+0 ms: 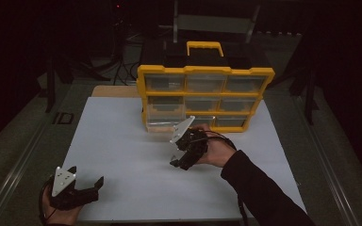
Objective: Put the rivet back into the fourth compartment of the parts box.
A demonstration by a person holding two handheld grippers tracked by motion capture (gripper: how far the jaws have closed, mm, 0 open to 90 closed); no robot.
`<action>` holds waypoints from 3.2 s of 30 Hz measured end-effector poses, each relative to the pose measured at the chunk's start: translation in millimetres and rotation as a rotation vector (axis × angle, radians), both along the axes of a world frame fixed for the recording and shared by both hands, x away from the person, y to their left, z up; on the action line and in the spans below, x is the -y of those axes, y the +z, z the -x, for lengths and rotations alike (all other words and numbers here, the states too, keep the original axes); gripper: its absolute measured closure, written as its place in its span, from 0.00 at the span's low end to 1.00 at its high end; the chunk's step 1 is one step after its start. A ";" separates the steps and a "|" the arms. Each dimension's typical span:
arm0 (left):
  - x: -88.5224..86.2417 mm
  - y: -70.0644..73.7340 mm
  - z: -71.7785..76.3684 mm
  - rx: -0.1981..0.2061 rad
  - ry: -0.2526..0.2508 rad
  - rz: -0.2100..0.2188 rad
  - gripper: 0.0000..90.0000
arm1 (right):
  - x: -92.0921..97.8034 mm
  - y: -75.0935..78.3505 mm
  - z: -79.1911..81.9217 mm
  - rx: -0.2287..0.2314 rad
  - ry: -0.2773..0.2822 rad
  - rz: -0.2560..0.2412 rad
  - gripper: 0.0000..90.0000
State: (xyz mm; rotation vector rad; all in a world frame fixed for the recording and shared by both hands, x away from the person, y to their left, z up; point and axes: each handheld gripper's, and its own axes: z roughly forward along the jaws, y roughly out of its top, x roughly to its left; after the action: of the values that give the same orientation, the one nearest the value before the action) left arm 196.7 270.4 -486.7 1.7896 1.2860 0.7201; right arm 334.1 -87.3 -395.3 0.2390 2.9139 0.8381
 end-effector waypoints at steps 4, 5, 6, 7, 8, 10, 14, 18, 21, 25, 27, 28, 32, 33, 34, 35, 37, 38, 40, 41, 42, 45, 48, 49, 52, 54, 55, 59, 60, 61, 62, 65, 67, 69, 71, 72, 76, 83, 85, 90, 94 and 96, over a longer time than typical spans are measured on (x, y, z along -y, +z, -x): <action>0.1 0.1 0.1 0.000 0.000 -0.001 0.02 | -0.6 -9.7 -0.5 -0.013 0.001 0.013 0.29; 0.0 0.1 0.1 0.000 0.000 -0.001 0.02 | -0.8 -11.5 -0.4 -0.013 -0.001 0.014 0.29; 0.1 0.1 0.1 0.000 0.000 -0.001 0.02 | -0.8 -13.8 -0.8 -0.015 -0.002 0.017 0.29; 0.1 0.1 0.2 0.001 0.000 -0.002 0.02 | -0.7 -15.3 -1.0 -0.019 -0.002 0.015 0.29; 0.1 0.1 0.2 0.001 0.000 0.000 0.02 | -0.6 -17.4 -1.6 -0.021 0.001 0.016 0.29; 0.1 0.1 0.2 0.000 0.001 0.000 0.02 | -0.4 -22.3 -2.1 -0.025 -0.002 0.021 0.30; -0.1 0.1 0.2 0.001 0.002 0.001 0.02 | -0.3 -32.3 -4.0 -0.016 -0.013 0.041 0.30; 0.1 -0.1 0.1 -0.001 -0.001 -0.001 0.02 | 0.6 -43.1 -7.6 -0.026 -0.035 0.035 0.30; 0.1 0.1 0.2 0.000 -0.001 -0.001 0.02 | 1.2 -53.1 -9.4 -0.031 -0.050 0.046 0.30; 0.0 0.0 0.0 -0.001 -0.001 -0.001 0.02 | 2.3 -62.3 -12.7 -0.026 -0.061 0.042 0.35; 0.3 -0.1 -0.1 -0.002 -0.002 -0.002 0.02 | 3.0 -69.1 -16.5 -0.023 -0.068 0.028 0.38; 0.4 -0.2 -0.1 -0.002 -0.003 -0.002 0.02 | 2.8 -76.3 -19.4 -0.026 -0.077 0.026 0.40; 0.0 0.0 0.0 -0.001 -0.001 -0.001 0.02 | 1.8 -86.7 -23.2 -0.048 -0.120 0.037 0.44; -0.1 0.0 0.1 -0.002 -0.001 -0.001 0.02 | 1.6 -88.7 -24.8 -0.051 -0.120 0.035 0.45; 0.0 0.0 0.1 -0.002 -0.002 -0.001 0.02 | 1.0 -90.7 -26.6 -0.046 -0.114 0.027 0.45; 0.1 0.0 0.1 -0.001 -0.002 -0.001 0.02 | 1.0 -90.7 -26.6 -0.046 -0.114 0.027 0.45; 0.2 0.0 0.0 -0.001 -0.003 -0.001 0.02 | -0.1 -94.0 -29.1 -0.046 -0.111 0.030 0.47; 0.2 0.0 0.0 -0.001 -0.003 -0.001 0.02 | -1.8 -96.8 -30.5 -0.050 -0.113 0.031 0.48; 0.1 0.1 0.2 -0.001 -0.003 -0.001 0.02 | -4.3 -101.4 -33.9 -0.047 -0.099 0.030 0.51; 0.1 0.1 0.2 0.000 -0.003 0.000 0.02 | -5.2 -102.7 -34.4 -0.048 -0.102 0.030 0.51; 0.0 0.1 0.2 -0.001 -0.003 0.001 0.02 | -5.8 -104.5 -36.3 -0.040 -0.090 0.022 0.52; 0.1 0.1 0.2 0.000 -0.003 0.000 0.02 | -6.7 -108.1 -39.6 -0.044 -0.088 0.019 0.52; 0.1 0.0 0.1 0.000 -0.004 -0.001 0.02 | -6.3 -109.3 -41.6 -0.044 -0.063 0.001 0.55; 0.2 0.0 0.0 0.000 -0.004 -0.001 0.02 | -6.4 -109.3 -41.6 -0.050 -0.061 0.000 0.56; 0.3 0.1 0.2 0.000 -0.004 -0.001 0.02 | -6.2 -110.0 -42.6 -0.062 -0.041 -0.010 0.59; 0.2 0.2 0.2 0.000 -0.003 -0.001 0.02 | -6.3 -109.8 -43.0 -0.064 -0.030 -0.012 0.62; 0.1 0.1 0.1 0.001 -0.002 0.001 0.02 | -6.4 -109.2 -42.0 -0.070 -0.034 -0.005 0.64; 0.1 0.1 0.3 0.000 -0.002 0.000 0.02 | -6.7 -107.7 -40.1 -0.080 -0.017 0.009 0.71; 0.1 0.1 0.3 0.000 -0.002 -0.001 0.02 | -6.6 -107.9 -40.5 -0.077 -0.006 0.004 0.72; 0.1 0.1 0.2 -0.001 -0.002 0.000 0.02 | -6.3 -107.8 -40.6 -0.082 -0.003 0.005 0.73; 0.1 0.0 0.2 -0.001 -0.002 -0.001 0.02 | -5.7 -106.1 -37.4 -0.116 -0.044 0.029 0.74; 0.1 -0.1 0.0 -0.001 -0.002 -0.001 0.02 | -5.9 -106.3 -38.7 -0.107 -0.033 0.025 0.76; 0.2 -0.1 0.1 -0.001 -0.002 -0.001 0.02 | -6.5 -104.9 -37.6 -0.115 -0.052 0.046 0.80; 0.2 -0.1 0.1 -0.001 -0.002 -0.001 0.02 | -7.6 -103.8 -37.1 -0.112 -0.055 0.062 0.85; 0.1 -0.1 0.1 -0.001 -0.002 -0.001 0.02 | -8.2 -103.0 -36.7 -0.110 -0.064 0.075 0.87; 0.1 -0.1 0.1 -0.001 -0.002 -0.001 0.02 | -8.5 -102.7 -36.2 -0.111 -0.069 0.078 0.87; -0.1 0.0 0.3 0.000 0.000 0.002 0.02 | -7.5 -101.7 -35.5 -0.111 -0.073 0.088 0.88; -0.2 -0.1 0.2 -0.001 0.000 0.000 0.02 | 1.0 -97.4 -36.1 -0.117 -0.104 0.084 0.92; 0.0 0.0 0.3 -0.001 0.000 0.000 0.02 | 2.6 -96.5 -36.1 -0.117 -0.106 0.085 0.92; -0.1 0.0 0.3 0.000 0.001 0.001 0.02 | 2.7 -97.4 -34.9 -0.111 -0.101 0.094 0.92; -0.1 0.1 0.5 0.001 0.001 0.001 0.02 | 1.6 -97.6 -34.3 -0.110 -0.099 0.097 0.92; -0.2 0.1 0.4 0.001 0.001 0.002 0.02 | 1.7 -97.7 -34.4 -0.110 -0.098 0.102 0.86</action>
State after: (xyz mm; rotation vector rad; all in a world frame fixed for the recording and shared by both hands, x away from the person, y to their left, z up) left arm 196.3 270.6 -486.6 1.7872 1.2870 0.7201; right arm 368.5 -89.0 -493.1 0.4291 3.0065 0.6805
